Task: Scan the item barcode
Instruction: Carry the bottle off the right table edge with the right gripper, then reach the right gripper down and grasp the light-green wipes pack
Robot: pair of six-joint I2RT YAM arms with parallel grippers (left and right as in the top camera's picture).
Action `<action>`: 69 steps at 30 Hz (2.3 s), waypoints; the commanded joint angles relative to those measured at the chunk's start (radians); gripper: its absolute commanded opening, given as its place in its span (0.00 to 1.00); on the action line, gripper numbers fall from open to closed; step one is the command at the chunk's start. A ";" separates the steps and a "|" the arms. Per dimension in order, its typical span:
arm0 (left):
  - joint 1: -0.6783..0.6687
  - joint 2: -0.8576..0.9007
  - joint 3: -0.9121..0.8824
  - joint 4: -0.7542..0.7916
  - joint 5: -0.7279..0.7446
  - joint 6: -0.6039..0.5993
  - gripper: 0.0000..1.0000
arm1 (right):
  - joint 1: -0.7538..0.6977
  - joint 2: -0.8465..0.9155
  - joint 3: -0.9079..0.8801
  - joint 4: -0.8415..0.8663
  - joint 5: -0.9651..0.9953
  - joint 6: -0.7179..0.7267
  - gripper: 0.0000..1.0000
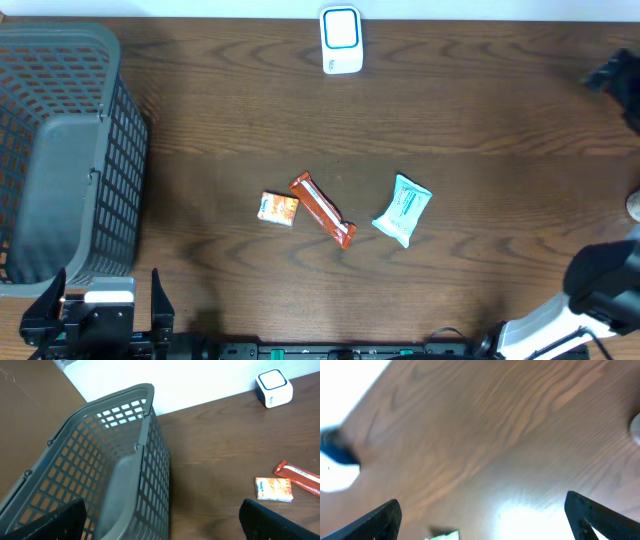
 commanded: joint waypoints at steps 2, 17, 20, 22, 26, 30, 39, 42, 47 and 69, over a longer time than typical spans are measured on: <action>-0.005 -0.007 -0.006 0.000 -0.002 0.009 0.98 | 0.196 -0.060 0.019 -0.098 0.118 -0.005 0.99; -0.005 -0.007 -0.006 0.000 -0.002 0.009 0.98 | 0.877 -0.064 -0.014 -0.246 0.509 0.051 0.99; -0.005 -0.007 -0.006 0.000 -0.002 0.009 0.98 | 0.967 -0.064 -0.058 -0.268 0.578 0.105 0.99; -0.005 -0.007 -0.006 0.000 -0.002 0.009 0.98 | 1.011 -0.064 -0.100 -0.270 0.596 0.133 0.99; -0.005 -0.007 -0.006 0.000 -0.002 0.009 0.98 | 1.105 -0.064 -0.240 -0.253 0.644 0.183 0.99; -0.005 -0.007 -0.006 0.000 -0.002 0.009 0.98 | 1.207 -0.064 -0.373 -0.230 0.695 0.259 0.99; -0.005 -0.007 -0.006 0.000 -0.002 0.009 0.98 | 1.445 -0.063 -0.631 -0.080 0.699 0.314 0.99; -0.005 -0.007 -0.006 0.000 -0.002 0.009 0.98 | 1.485 -0.063 -0.674 -0.051 0.700 0.314 0.99; -0.005 -0.007 -0.006 0.000 -0.002 0.009 0.98 | 1.503 -0.063 -0.755 0.017 0.724 0.314 0.99; -0.005 -0.007 -0.006 0.000 -0.002 0.009 0.98 | 1.422 -0.063 -1.106 0.491 0.873 0.144 0.99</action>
